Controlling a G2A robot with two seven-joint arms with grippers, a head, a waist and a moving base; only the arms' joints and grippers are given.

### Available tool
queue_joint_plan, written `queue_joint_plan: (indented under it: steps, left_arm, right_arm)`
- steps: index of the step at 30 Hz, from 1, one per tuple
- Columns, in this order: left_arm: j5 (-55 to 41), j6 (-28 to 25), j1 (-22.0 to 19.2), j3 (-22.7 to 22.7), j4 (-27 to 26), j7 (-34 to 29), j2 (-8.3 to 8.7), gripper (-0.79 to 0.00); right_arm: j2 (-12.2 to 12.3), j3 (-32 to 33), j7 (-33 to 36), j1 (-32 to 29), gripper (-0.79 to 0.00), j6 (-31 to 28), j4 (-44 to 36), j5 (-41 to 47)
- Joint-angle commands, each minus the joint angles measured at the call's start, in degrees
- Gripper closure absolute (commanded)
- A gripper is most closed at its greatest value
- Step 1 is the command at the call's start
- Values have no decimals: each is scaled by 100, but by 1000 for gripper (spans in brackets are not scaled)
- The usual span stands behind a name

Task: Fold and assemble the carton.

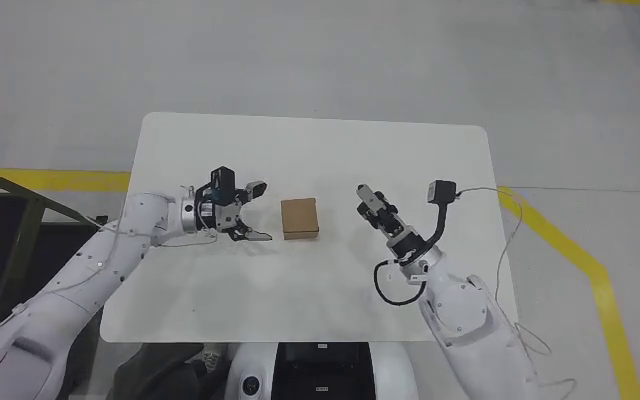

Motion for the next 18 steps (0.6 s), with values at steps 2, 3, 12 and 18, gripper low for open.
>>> queue_joint_plan:
  steps: [2,3,12,18]
  left_arm:
    - [-393,-2,165,-244,37,55,114,-785]
    - [-498,-2,208,-316,50,44,149,-785]
    - [-1160,59,530,-1073,268,-557,406,-785]
    - [-1833,-2,780,-1510,184,-918,608,-785]
  right_arm:
    - [12,90,-144,1,-785,17,73,-334]
    - [15,108,-184,0,-785,11,105,-429]
    - [49,357,-731,-60,-785,-39,570,-1425]
    - [132,758,-983,-328,-785,-17,471,-2491]
